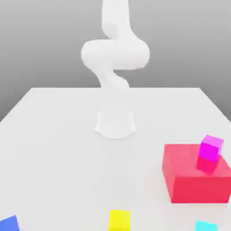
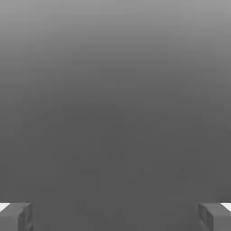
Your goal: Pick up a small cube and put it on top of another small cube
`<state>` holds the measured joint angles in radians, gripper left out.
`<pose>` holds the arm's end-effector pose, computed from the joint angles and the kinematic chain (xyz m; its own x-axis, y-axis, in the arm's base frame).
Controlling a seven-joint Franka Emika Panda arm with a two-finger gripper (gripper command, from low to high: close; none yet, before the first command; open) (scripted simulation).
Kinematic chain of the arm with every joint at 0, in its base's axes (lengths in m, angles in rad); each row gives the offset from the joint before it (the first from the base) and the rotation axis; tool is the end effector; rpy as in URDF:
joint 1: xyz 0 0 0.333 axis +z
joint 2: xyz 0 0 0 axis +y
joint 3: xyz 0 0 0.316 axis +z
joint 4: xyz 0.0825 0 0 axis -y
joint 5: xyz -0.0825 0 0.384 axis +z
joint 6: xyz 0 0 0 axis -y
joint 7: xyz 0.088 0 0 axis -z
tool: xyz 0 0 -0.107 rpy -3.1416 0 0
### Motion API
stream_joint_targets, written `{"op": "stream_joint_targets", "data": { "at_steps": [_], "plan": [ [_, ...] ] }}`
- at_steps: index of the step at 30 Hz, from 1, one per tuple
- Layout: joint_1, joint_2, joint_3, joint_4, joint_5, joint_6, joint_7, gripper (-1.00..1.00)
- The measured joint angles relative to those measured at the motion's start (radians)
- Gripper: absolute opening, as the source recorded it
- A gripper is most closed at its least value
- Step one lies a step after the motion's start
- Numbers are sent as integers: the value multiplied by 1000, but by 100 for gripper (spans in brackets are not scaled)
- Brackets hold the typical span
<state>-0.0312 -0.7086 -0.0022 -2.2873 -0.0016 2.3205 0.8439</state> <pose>0.3786 -0.0130 0.6866 0.4651 -0.7629 0.4491 -0.5724 -0.6462 -0.5047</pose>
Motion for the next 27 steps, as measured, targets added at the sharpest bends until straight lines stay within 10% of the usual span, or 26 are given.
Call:
{"op": "stream_joint_targets", "data": {
  "at_steps": [27],
  "plan": [
    [-253,987,-116,137,61,220,419,0]
  ]
}}
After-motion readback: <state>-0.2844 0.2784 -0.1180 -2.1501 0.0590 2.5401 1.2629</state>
